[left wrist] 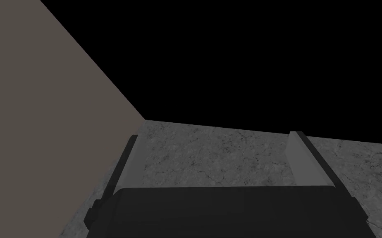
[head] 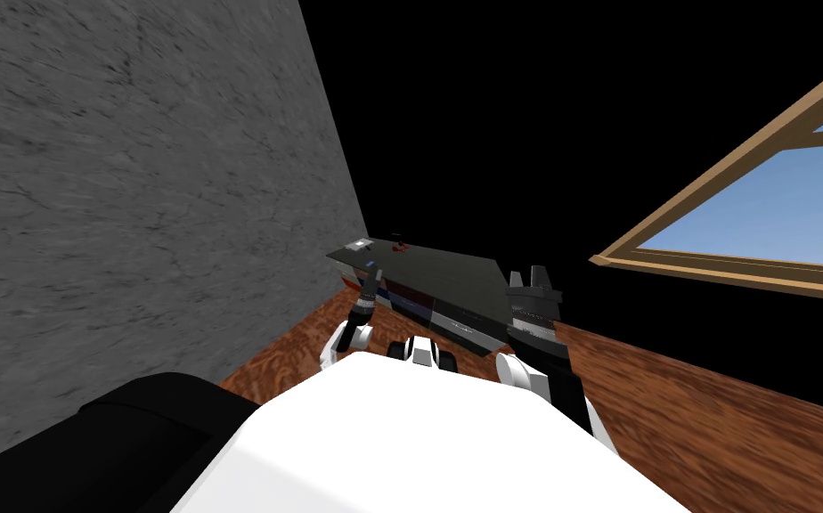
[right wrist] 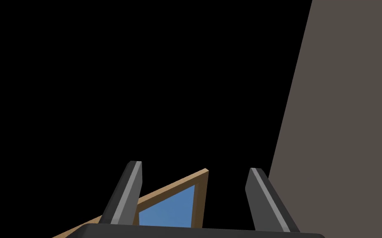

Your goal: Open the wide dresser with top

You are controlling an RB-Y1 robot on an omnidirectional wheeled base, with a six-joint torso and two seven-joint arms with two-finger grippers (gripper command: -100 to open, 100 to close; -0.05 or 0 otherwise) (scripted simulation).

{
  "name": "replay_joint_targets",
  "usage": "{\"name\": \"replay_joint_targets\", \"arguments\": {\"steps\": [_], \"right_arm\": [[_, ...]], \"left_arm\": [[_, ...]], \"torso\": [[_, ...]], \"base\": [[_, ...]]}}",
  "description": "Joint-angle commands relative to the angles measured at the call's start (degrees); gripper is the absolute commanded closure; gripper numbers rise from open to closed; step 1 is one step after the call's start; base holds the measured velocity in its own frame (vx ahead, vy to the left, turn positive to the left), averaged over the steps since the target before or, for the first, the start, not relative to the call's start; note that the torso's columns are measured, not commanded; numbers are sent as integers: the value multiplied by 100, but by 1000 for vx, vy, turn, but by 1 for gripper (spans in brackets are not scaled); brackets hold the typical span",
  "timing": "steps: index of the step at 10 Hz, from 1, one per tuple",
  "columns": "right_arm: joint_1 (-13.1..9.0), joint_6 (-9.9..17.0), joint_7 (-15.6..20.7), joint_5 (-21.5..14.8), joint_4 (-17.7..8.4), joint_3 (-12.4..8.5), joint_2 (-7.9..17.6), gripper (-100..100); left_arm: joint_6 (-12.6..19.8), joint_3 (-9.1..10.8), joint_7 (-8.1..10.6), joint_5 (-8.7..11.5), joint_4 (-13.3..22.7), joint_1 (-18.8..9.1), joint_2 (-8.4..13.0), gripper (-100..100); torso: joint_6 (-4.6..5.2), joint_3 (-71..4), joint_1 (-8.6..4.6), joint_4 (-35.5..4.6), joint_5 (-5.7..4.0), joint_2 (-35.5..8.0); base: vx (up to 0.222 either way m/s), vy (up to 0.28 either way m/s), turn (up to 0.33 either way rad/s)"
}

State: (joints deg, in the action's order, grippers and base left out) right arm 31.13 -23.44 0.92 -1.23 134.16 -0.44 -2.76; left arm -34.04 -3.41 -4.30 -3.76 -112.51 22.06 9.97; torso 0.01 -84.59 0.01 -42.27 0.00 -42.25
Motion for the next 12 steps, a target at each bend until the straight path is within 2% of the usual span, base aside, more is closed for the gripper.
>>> {"name": "replay_joint_targets", "arguments": {"steps": [1, 7, 8, 11, 12], "right_arm": [[0, 0, 0, 0, 0, 0, 0, 0], [0, 0, 0, 0, 0, 0, 0, 0], [0, 0, 0, 0, 0, 0, 0, 0], [0, 0, 0, 0, 0, 0, 0, 0], [0, 0, 0, 0, 0, 0, 0, 0]], "left_arm": [[-146, -12, -37, 10, 442, -93, 36, -100], [-413, -35, -110, 30, 1353, -299, 61, -100], [-506, -43, -136, 38, 1609, -372, 62, -100], [-601, -51, -162, 45, 1975, -447, 62, -100], [-697, -59, -188, 53, 2237, -524, 61, -100]], "torso": [[-2, 2, -2, -1, -1, -4], [0, 4, -1, -2, 0, -6], [-1, 3, -1, -1, 0, -5], [0, 2, -1, -1, 0, -2], [-2, 3, -1, -1, 0, -5]], "base": [[27, 4, -34], [32, 3, -36], [34, 5, -46], [30, 4, -35], [35, 3, -51]]}}
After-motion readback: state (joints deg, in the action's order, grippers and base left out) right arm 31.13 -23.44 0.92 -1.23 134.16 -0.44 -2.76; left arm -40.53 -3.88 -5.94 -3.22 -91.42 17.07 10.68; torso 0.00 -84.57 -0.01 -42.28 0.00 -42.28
